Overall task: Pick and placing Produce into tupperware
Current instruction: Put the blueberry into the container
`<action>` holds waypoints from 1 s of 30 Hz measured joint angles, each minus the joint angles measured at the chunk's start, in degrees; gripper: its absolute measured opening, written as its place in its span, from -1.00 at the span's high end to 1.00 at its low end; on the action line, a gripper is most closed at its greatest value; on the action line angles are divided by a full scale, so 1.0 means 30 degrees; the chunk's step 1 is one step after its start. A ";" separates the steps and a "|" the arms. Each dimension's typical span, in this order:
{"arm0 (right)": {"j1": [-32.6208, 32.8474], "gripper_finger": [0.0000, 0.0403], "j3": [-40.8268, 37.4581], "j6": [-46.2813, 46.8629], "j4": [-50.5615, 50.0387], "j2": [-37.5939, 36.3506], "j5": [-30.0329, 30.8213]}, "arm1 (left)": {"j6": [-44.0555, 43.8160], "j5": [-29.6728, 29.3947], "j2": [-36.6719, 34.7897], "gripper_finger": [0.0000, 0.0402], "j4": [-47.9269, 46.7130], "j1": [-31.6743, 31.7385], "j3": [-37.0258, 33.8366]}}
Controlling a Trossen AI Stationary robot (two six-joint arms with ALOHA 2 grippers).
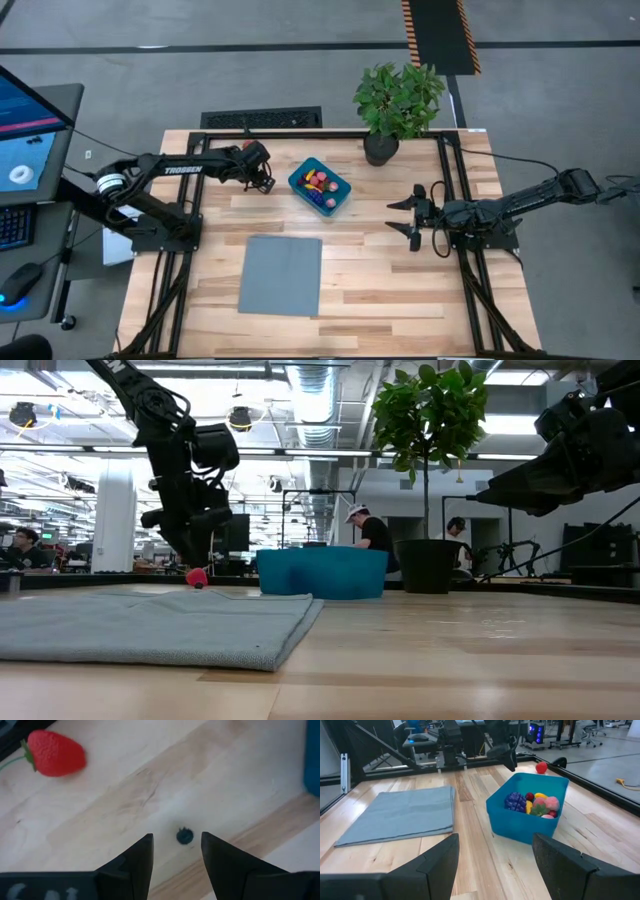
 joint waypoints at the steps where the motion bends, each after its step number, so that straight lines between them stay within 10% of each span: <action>1: -0.0004 -0.36 0.0000 0.0000 0.0000 0.0000 -0.0001 | -0.0008 0.0008 0.0000 0.22 -0.0122 0.0062 0.0000; 30: -0.0003 -0.36 0.0000 0.0000 0.0000 -0.0003 -0.0004 | 0.0272 0.2071 0.1118 0.22 0.0503 0.0498 0.0009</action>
